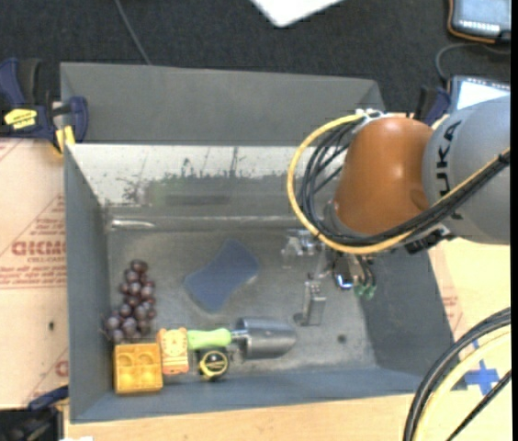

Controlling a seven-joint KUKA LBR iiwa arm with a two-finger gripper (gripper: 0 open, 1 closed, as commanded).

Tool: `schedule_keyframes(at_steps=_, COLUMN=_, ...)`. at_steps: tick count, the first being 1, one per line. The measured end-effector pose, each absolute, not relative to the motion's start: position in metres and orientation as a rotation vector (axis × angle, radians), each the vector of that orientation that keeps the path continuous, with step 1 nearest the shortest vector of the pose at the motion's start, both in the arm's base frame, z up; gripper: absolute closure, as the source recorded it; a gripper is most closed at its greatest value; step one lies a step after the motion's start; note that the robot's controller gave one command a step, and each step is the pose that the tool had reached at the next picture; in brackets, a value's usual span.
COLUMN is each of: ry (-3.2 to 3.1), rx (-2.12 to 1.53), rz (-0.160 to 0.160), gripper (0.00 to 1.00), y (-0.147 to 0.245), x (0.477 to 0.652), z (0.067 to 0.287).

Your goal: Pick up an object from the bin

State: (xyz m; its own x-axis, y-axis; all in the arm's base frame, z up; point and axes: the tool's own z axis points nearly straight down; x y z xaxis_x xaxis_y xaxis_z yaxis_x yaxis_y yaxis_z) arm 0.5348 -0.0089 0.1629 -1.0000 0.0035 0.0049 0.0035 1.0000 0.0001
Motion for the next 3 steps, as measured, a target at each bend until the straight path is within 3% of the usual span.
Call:
schedule_keyframes(at_steps=1, ry=-3.143, rx=-0.005, rz=0.000, gripper=0.00, y=-0.009, x=0.536, z=0.167)
schedule_keyframes(at_steps=2, ry=-3.150, rx=0.086, rz=0.003, gripper=0.00, y=0.000, x=0.531, z=0.144)
schedule_keyframes(at_steps=3, ry=-3.146, rx=0.083, rz=0.001, gripper=0.00, y=0.048, x=0.523, z=0.094)
